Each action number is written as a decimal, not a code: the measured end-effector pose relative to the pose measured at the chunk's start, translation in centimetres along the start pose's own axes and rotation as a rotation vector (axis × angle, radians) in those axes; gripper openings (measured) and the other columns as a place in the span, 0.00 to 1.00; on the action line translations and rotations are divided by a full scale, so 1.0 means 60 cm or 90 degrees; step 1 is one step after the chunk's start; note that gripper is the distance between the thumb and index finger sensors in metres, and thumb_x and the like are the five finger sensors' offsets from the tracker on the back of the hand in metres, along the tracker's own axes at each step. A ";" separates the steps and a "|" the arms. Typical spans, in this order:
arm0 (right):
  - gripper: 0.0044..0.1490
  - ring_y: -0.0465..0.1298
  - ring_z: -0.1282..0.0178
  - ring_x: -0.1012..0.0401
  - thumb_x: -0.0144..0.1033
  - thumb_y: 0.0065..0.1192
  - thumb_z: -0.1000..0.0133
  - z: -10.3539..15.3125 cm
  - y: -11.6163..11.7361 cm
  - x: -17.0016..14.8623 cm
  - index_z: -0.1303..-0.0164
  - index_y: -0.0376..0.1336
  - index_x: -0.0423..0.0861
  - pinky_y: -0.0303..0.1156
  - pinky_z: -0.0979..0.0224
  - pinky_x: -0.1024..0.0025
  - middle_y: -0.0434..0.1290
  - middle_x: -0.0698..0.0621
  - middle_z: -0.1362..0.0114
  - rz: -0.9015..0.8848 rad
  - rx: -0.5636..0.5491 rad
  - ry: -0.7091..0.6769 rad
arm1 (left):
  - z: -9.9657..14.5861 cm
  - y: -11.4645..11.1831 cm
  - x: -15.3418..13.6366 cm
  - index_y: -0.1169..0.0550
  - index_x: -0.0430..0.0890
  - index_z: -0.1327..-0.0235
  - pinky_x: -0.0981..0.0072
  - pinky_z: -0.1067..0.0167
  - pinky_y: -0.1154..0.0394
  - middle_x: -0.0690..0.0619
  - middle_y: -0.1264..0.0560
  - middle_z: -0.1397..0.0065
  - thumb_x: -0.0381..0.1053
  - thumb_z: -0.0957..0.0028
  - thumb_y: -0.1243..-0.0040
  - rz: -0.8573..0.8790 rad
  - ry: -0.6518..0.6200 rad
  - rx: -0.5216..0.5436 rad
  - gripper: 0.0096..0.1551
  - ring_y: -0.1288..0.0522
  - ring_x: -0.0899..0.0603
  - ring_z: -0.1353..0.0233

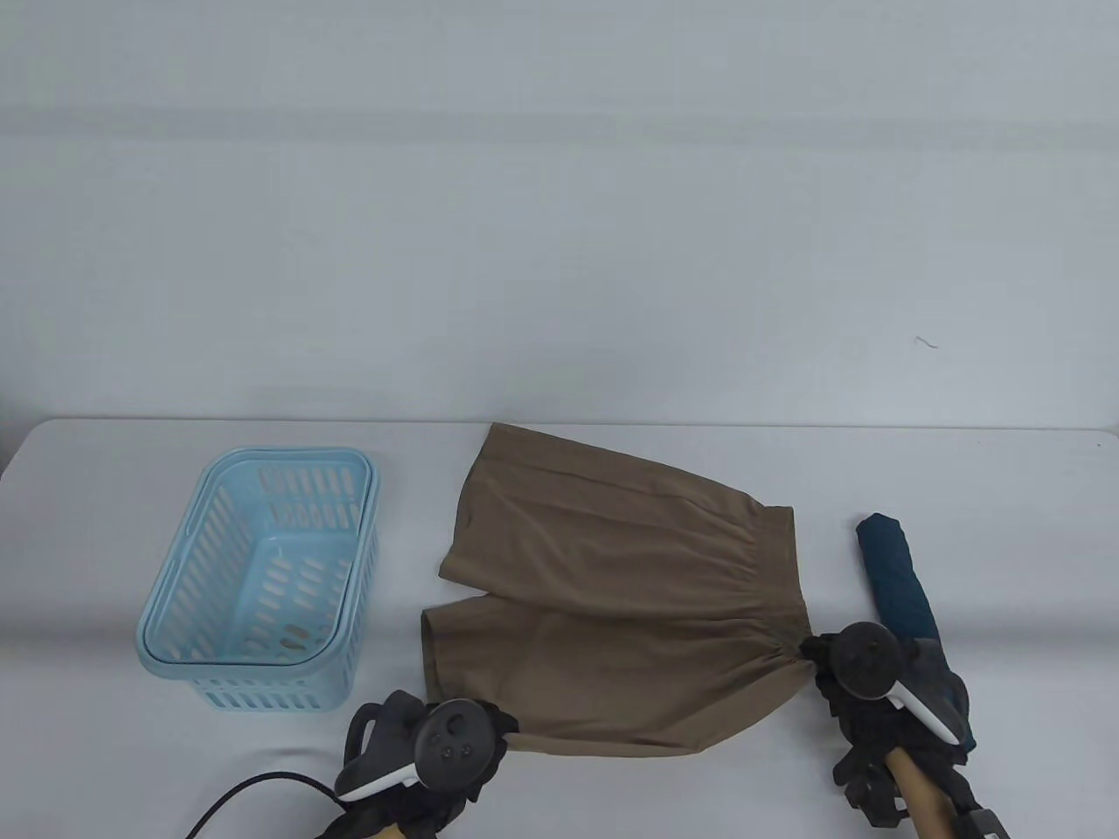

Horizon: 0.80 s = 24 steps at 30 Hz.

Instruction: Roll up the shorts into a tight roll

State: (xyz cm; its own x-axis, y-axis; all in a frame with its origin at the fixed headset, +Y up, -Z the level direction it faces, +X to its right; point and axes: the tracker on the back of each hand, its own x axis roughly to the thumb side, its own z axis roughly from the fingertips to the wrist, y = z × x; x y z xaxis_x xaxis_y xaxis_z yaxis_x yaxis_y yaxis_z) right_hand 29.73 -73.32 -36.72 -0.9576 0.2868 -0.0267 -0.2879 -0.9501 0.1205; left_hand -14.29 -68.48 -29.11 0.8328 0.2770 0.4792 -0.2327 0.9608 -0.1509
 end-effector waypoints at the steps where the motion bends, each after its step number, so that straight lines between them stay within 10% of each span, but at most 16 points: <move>1: 0.29 0.64 0.20 0.45 0.33 0.55 0.44 0.001 -0.005 0.000 0.30 0.63 0.50 0.55 0.23 0.37 0.66 0.47 0.21 -0.015 0.000 -0.001 | 0.004 0.011 0.002 0.23 0.46 0.39 0.37 0.34 0.30 0.42 0.22 0.31 0.49 0.42 0.53 0.011 -0.002 0.018 0.22 0.22 0.35 0.32; 11: 0.29 0.71 0.26 0.45 0.34 0.56 0.44 0.057 -0.082 0.012 0.30 0.64 0.47 0.59 0.25 0.39 0.69 0.44 0.24 -0.148 0.029 -0.064 | 0.077 0.123 0.030 0.22 0.46 0.40 0.36 0.34 0.30 0.42 0.21 0.32 0.51 0.41 0.51 0.058 -0.040 0.177 0.22 0.21 0.35 0.32; 24: 0.29 0.75 0.35 0.47 0.37 0.55 0.43 0.089 -0.149 -0.018 0.31 0.65 0.43 0.61 0.27 0.39 0.74 0.42 0.32 -0.377 0.057 -0.113 | 0.092 0.236 0.056 0.21 0.46 0.40 0.35 0.34 0.30 0.41 0.21 0.32 0.51 0.40 0.50 0.070 -0.050 0.224 0.22 0.20 0.34 0.33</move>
State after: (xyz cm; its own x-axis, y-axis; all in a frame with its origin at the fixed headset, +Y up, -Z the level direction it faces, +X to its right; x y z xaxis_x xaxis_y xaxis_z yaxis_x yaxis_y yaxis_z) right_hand 33.39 -64.47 -32.46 -0.6177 0.7849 0.0492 -0.7601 -0.6119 0.2189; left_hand -17.56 -53.84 -24.84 0.7555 0.3664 0.5432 -0.4886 0.8674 0.0945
